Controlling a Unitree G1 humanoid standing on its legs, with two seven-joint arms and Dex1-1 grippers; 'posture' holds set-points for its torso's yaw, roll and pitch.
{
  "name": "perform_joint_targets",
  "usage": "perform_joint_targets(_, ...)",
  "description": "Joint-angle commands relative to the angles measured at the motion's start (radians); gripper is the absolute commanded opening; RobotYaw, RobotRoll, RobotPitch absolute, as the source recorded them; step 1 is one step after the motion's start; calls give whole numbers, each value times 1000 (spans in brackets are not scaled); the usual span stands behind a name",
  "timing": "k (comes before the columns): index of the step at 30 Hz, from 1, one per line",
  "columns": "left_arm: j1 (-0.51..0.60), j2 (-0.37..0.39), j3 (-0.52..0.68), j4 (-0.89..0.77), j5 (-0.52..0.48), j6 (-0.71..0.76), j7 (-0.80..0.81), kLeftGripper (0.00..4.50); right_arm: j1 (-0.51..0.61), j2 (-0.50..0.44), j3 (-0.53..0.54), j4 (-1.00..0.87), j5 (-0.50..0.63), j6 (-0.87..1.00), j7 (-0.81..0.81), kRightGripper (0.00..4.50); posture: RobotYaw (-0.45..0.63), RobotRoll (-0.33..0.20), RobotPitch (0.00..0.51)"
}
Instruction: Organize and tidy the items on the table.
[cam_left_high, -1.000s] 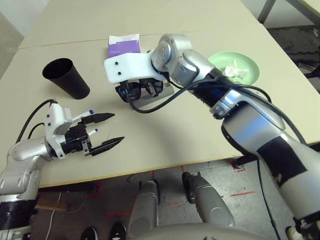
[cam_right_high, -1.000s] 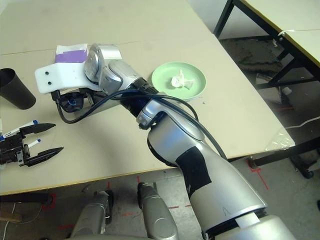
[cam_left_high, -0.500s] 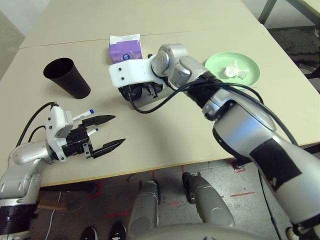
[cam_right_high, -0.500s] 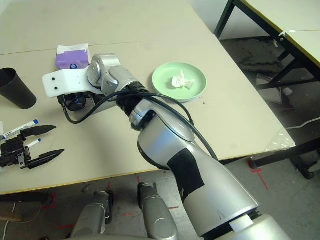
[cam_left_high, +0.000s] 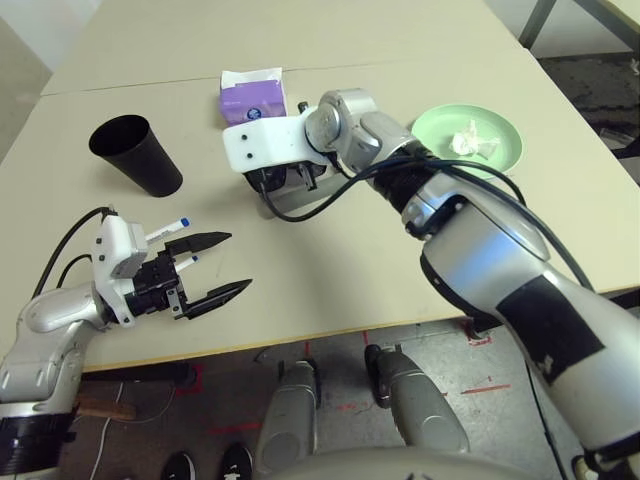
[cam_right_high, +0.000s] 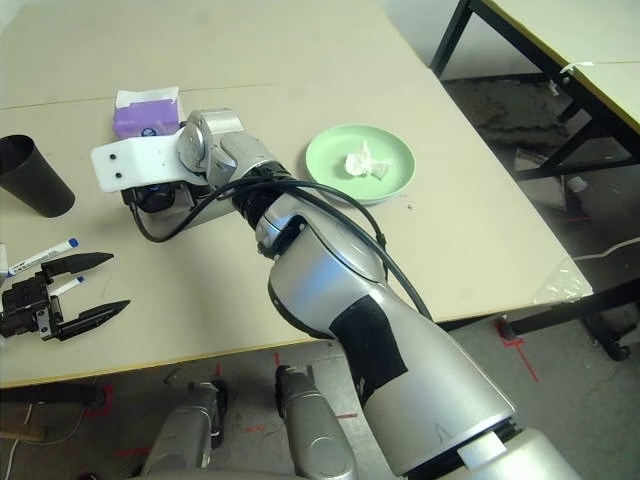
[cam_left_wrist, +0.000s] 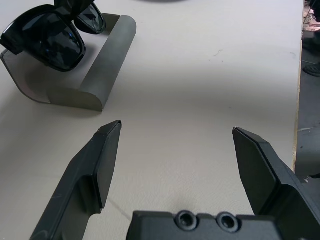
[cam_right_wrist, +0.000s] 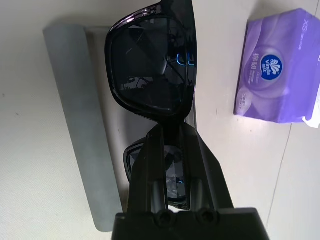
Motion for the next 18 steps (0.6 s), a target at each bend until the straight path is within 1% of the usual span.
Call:
perform_joint_targets(1, 19, -3, 9, -10, 0, 4, -3, 4500, 4, 15, -9, 6, -10, -9, 12, 157, -46, 0, 217)
perform_joint_targets(15, 21, -7, 14, -16, -2, 3, 6, 4500, 35, 25, -9, 6, -25, 0, 23, 157, -34, 0, 221)
perform_joint_targets(18, 22, -15, 28, -25, -8, 23, 41, 4500, 40, 27, -10, 6, -29, -1, 23, 157, -33, 0, 223)
